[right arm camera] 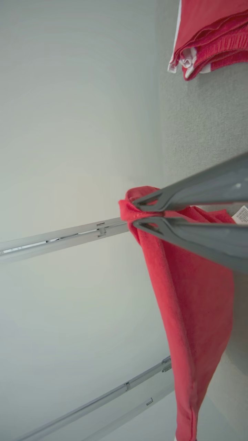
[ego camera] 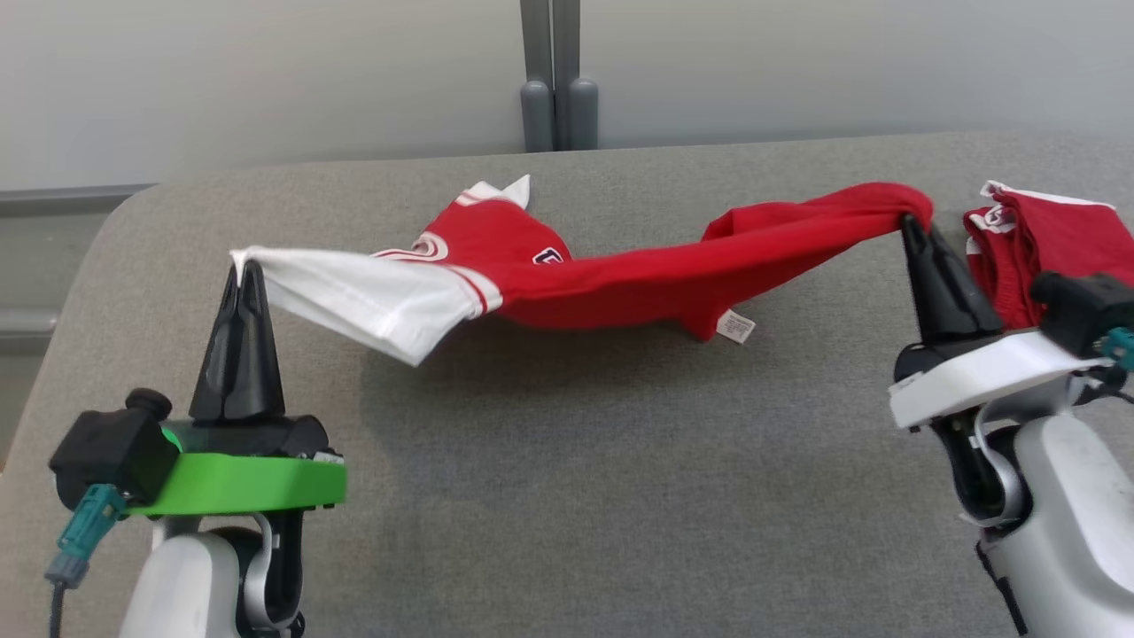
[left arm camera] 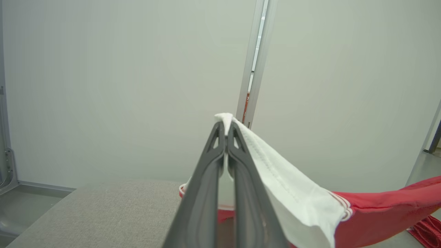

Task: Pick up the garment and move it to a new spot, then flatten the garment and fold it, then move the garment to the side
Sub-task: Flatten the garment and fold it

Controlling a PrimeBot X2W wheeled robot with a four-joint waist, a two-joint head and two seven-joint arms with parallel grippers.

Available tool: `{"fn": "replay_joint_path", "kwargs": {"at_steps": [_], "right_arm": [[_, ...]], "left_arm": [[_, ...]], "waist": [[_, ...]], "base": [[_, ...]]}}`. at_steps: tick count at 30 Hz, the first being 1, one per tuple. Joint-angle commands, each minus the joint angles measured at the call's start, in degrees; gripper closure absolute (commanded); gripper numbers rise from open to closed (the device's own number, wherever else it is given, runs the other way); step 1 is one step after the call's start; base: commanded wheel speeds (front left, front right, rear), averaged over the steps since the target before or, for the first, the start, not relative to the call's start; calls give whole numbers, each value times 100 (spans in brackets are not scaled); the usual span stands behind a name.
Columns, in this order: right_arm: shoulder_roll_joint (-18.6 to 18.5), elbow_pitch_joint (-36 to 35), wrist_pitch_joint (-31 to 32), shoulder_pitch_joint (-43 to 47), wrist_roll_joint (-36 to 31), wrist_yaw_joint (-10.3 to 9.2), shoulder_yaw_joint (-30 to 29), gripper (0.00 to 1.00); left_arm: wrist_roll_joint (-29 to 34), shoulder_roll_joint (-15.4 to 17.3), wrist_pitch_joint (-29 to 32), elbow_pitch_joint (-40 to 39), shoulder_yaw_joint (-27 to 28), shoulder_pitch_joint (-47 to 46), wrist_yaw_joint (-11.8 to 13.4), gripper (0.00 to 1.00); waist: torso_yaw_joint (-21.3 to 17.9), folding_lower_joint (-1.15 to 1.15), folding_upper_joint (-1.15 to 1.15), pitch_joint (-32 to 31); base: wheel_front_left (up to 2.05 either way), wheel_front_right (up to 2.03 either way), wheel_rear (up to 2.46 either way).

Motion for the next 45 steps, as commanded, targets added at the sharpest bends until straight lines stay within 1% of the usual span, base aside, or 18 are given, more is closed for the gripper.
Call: {"fn": "replay_joint_path", "kwargs": {"at_steps": [1,3,7,9,13,17,20,22,24,25,28,31,35,38,41,42,45], "right_arm": [[-77,-336,86,153,43,-7,-125,100],[-152,-922,234,300,41,-7,-350,100],[-169,-2097,565,563,-38,-7,-869,100],[-135,-2617,767,664,-90,-6,-1094,100],[-53,-3534,1227,746,-184,-4,-1446,100],[-19,-4108,1633,616,-264,-4,-1657,100],[-77,-4128,1874,388,-394,-4,-1619,100],[-62,-3938,1997,96,-332,-3,-1420,100],[-215,-3658,2032,-309,-463,-3,-1242,100],[-216,-3454,2018,-595,-474,-3,-1118,100],[-254,-2717,1887,-1584,-589,-3,-824,100],[-175,-1786,1634,-2733,-812,-3,-561,100],[66,-549,1172,-4059,-1166,-3,-395,100],[320,559,698,-4913,-1615,-3,-382,100],[504,1472,426,-5415,-1986,-3,-442,100],[553,1791,329,-5546,-2108,-3,-477,100],[677,2544,15,-5733,-2400,-4,-591,100]], "left_arm": [[59,97,62,-234,-1,-113,6,100],[143,185,177,-640,-42,-206,5,100],[295,362,480,-1442,-141,-462,-28,100],[350,435,617,-1812,-190,-656,-54,100],[457,583,961,-2292,-291,-1124,-123,100],[503,730,1283,-2393,-329,-1692,-219,100],[435,803,1382,-2187,-344,-2109,-282,100],[383,896,1461,-1920,-343,-2451,-345,100],[441,1038,1468,-1582,-345,-2844,-411,100],[457,1091,1475,-1376,-352,-3088,-433,100],[596,1284,1422,-729,-395,-3897,-491,100],[746,1387,1275,-70,-483,-4885,-529,100],[975,1385,1023,760,-574,-6004,-549,100],[1169,1294,669,1553,-643,-6808,-456,100],[1326,1217,401,2210,-706,-7214,-368,100],[1302,1142,314,2439,-722,-7288,-338,100],[1268,1012,97,2965,-767,-7287,-290,100]], "waist": [[-164,0,0,-171],[-213,0,0,-223],[-285,0,0,-284],[-309,0,0,-284],[-319,0,0,-202],[-328,0,0,29],[-338,0,0,290],[-357,0,0,520],[-382,0,0,768],[-398,0,0,921],[-451,0,0,1302],[-511,0,0,1644],[-574,0,0,1963],[-567,0,0,2131],[-504,0,0,2375],[-456,0,0,2476],[-344,0,0,2721]], "base": [[0,0,0],[0,0,0],[0,0,0],[0,0,0],[0,0,0],[0,0,0],[0,0,0],[0,0,0],[0,0,0],[0,0,0],[0,0,0],[0,0,0],[0,0,0],[0,0,0],[0,0,0],[0,0,0],[0,0,0]]}}
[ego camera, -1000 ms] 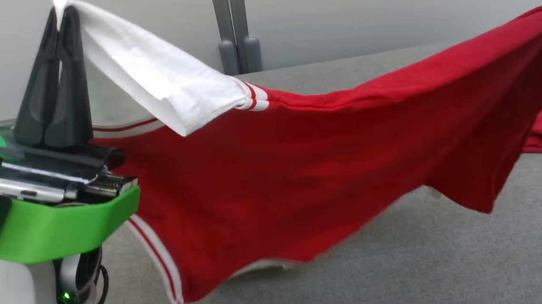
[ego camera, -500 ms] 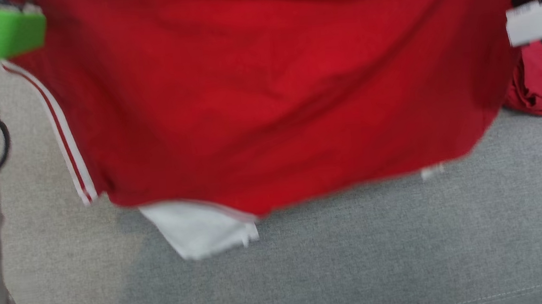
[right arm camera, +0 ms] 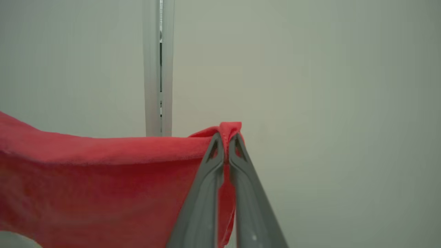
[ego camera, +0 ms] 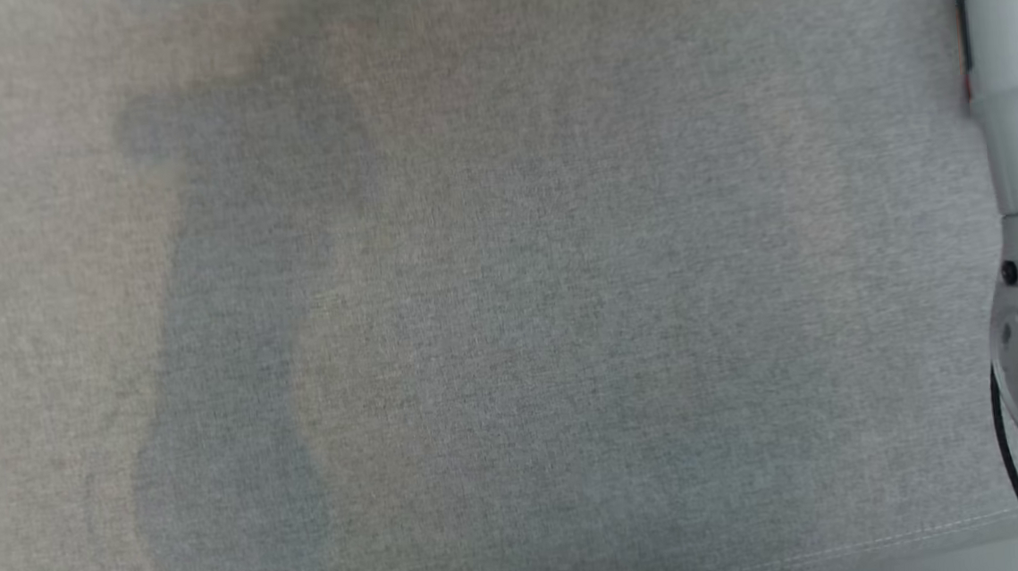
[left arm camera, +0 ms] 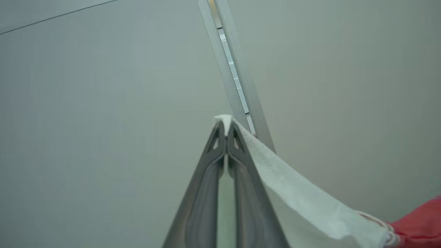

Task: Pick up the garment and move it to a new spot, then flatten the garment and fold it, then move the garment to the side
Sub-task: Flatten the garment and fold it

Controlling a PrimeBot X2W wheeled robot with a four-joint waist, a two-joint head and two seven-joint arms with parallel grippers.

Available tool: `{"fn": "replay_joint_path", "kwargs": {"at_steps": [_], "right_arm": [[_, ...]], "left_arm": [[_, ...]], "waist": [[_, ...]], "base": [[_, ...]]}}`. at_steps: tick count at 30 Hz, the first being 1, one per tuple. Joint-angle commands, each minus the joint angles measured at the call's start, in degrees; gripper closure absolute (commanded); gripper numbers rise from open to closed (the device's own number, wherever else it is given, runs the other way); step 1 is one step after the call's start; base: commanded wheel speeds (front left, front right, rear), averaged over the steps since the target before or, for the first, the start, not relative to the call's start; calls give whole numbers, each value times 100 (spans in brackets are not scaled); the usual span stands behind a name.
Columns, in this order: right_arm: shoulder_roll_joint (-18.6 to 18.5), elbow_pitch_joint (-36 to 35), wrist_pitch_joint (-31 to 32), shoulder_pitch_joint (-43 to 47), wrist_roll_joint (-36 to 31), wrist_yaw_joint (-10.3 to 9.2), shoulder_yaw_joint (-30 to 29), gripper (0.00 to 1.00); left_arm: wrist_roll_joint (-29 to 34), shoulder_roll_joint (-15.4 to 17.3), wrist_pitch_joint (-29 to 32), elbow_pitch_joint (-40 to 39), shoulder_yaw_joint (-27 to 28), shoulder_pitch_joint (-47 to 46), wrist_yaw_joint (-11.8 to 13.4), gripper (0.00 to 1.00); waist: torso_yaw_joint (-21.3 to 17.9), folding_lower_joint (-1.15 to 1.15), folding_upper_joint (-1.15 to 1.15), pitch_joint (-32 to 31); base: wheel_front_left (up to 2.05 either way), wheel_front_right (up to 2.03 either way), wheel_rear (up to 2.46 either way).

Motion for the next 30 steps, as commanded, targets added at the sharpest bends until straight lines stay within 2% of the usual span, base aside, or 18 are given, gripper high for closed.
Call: {"fn": "replay_joint_path", "kwargs": {"at_steps": [1,6,10,14,22,25,30], "right_arm": [[53,311,-139,-67,-133,-1,-61,100],[199,1231,-450,123,-395,-1,-206,100],[255,1620,-526,339,-340,-1,-166,100],[277,1269,-525,666,-19,-1,2,100],[36,728,-528,1576,1061,-1,443,100],[-161,472,-528,2131,1553,-1,804,100],[-348,-36,-529,2894,1923,-1,990,100]], "left_arm": [[-53,-50,-91,189,-27,114,11,100],[-125,-191,-325,622,-88,599,-33,100],[-292,-235,-370,475,-10,1114,-101,100],[-424,-181,-363,-234,155,1768,-167,100],[-677,-93,-360,-1639,417,3463,-249,100],[-801,-119,-360,-2181,478,4480,-264,100],[-804,-290,-361,-2580,534,5589,-210,100]], "waist": [[172,-1,0,499],[292,-1,0,804],[321,-1,0,891],[296,-1,0,838],[206,-1,0,380],[213,-1,0,60],[302,-1,0,-362]], "base": [[0,0,0],[0,0,0],[0,0,0],[0,0,0],[0,0,0],[0,0,0],[0,0,0]]}}
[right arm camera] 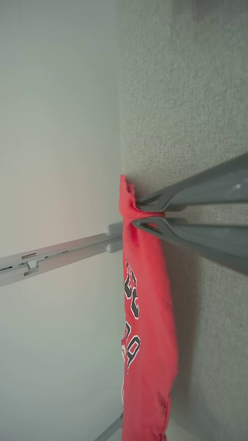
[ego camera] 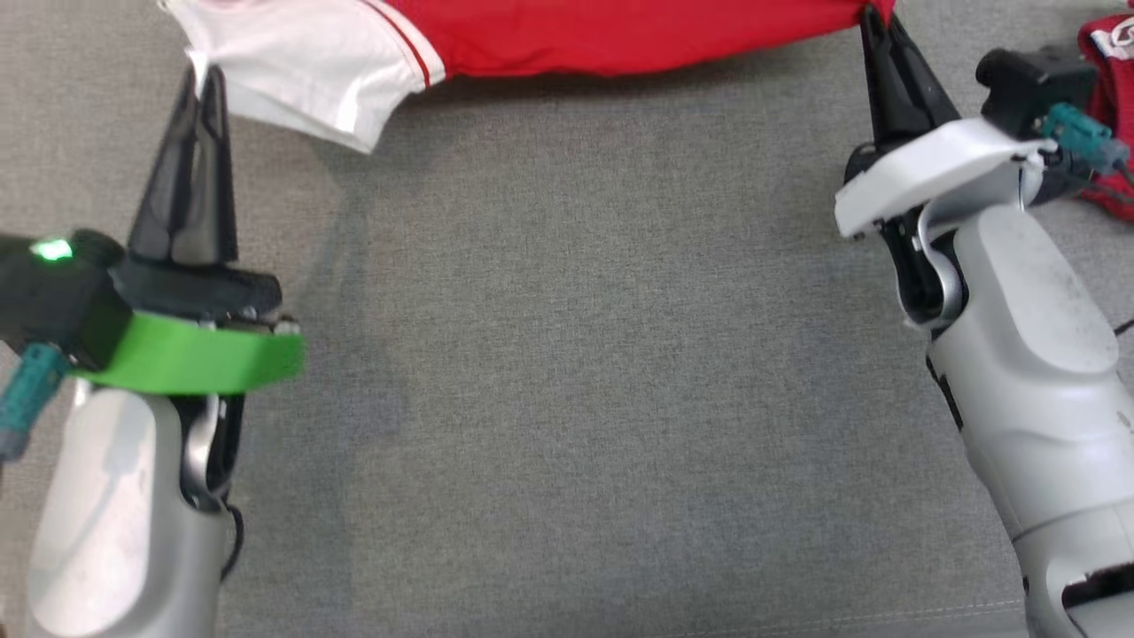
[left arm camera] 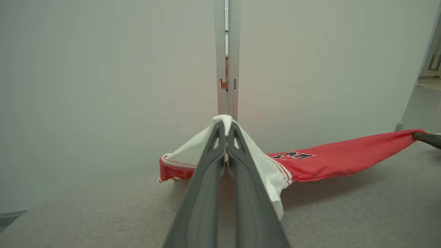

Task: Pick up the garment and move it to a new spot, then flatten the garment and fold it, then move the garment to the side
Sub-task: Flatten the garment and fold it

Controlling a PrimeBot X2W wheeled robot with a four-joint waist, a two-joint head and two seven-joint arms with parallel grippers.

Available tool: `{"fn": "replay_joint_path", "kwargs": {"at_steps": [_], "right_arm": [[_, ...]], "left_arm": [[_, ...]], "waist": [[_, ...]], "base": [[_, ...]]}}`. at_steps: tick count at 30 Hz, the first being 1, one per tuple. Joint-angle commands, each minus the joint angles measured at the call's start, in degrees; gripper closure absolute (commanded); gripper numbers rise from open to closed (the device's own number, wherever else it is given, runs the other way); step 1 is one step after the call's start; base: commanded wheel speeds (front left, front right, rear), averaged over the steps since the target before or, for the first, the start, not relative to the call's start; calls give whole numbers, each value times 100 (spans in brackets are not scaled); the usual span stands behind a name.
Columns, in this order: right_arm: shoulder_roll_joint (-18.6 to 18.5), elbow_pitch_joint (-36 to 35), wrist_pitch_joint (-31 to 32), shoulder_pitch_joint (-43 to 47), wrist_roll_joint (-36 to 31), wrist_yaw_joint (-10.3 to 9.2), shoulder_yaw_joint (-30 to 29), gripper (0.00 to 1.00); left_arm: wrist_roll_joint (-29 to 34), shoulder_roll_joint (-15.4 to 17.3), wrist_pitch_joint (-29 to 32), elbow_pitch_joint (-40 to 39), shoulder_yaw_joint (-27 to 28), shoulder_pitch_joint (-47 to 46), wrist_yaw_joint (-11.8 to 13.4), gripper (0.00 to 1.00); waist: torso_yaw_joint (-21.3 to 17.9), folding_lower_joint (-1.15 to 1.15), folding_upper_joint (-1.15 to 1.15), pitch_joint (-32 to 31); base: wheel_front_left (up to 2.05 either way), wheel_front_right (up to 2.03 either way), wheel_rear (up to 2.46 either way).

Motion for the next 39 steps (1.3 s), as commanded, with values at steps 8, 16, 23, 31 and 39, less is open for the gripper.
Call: {"fn": "replay_joint_path", "kwargs": {"at_steps": [8,16,23,31,39], "right_arm": [[-25,-793,-24,1613,228,-1,-215,100],[161,-1449,-24,3136,168,-1,-503,100],[326,-2048,-24,4354,122,-1,-714,100],[351,-2761,183,5352,-51,-1,-877,100],[427,-2890,478,5553,-224,-1,-900,100]], "left_arm": [[-25,-527,-18,-314,180,1708,86,100],[-157,-915,-18,-530,358,2973,56,100],[-277,-1055,-17,-967,434,3932,78,100],[-315,-1090,-17,-1277,296,4668,62,100],[-224,-1095,-17,-1113,275,4713,75,100]], "waist": [[191,0,0,-1235],[197,0,0,-2033],[213,0,0,-2304],[246,0,0,-2253],[153,0,0,-2100]], "base": [[0,0,0],[0,0,0],[0,0,0],[0,0,0],[0,0,0]]}}
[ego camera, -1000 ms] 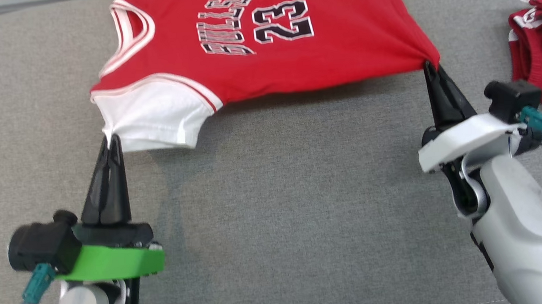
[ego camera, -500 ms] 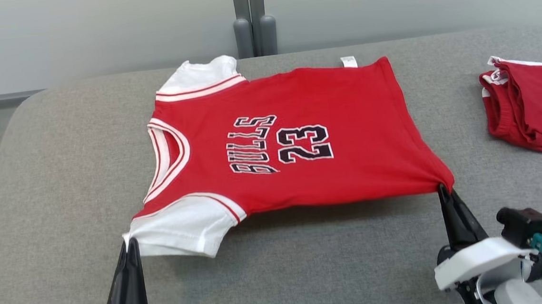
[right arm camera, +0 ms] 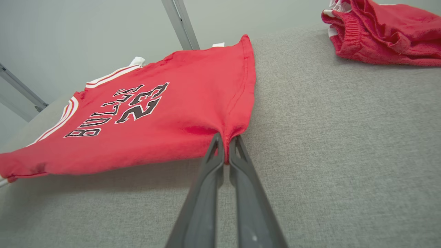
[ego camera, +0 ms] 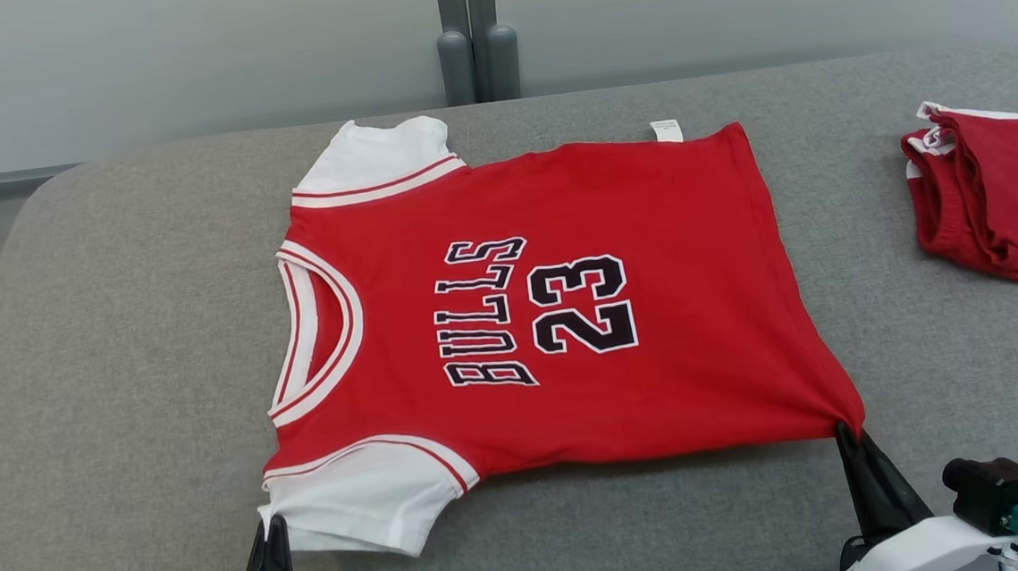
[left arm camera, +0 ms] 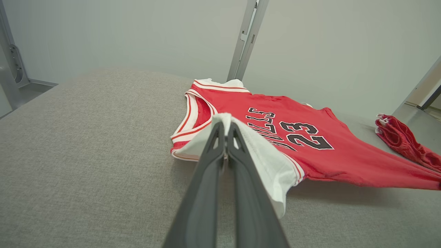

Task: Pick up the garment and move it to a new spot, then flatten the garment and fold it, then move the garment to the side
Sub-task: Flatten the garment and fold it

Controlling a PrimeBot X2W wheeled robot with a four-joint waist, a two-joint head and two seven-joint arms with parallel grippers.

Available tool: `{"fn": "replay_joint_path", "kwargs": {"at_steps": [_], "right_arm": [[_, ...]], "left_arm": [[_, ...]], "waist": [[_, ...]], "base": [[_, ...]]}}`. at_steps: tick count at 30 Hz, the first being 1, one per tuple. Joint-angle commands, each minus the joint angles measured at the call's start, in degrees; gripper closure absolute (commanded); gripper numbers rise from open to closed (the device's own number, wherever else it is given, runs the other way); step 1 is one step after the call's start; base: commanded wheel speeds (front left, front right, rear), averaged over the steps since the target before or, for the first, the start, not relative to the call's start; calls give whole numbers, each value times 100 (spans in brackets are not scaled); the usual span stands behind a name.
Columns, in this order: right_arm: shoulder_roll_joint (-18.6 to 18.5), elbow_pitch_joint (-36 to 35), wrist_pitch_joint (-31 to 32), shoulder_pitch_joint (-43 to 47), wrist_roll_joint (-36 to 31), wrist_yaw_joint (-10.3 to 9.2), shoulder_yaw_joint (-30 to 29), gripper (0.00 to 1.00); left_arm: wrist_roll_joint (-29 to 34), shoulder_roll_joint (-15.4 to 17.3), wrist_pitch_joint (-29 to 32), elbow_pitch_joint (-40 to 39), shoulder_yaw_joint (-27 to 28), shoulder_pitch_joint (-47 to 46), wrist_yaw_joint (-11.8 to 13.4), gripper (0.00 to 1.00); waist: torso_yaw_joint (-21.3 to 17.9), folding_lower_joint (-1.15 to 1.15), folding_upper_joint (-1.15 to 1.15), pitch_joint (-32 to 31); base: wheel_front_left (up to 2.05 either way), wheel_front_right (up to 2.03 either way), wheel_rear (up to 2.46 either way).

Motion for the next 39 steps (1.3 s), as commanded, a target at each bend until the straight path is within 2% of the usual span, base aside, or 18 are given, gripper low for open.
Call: {"fn": "replay_joint_path", "kwargs": {"at_steps": [1,10,16,28,39], "right_arm": [[29,69,-4,-40,-52,-1,4,100],[109,587,-144,-471,8,-1,-8,100],[167,856,-265,-843,121,-1,-8,100],[250,1408,-376,-1963,-35,-1,-86,100],[273,2121,-490,-2878,-22,-1,-30,100]], "left_arm": [[26,0,-16,40,16,-82,-4,100],[83,-3,-16,417,-69,-645,-16,100],[155,-2,-9,1015,-71,-1584,-43,100],[325,7,-9,2470,142,-3404,-103,100],[532,101,-9,3302,448,-4314,-127,100]], "waist": [[-28,1,0,56],[15,1,0,280],[43,1,0,470],[-259,1,0,947],[-446,1,0,1283]], "base": [[0,0,0],[0,0,0],[0,0,0],[0,0,0],[0,0,0]]}}
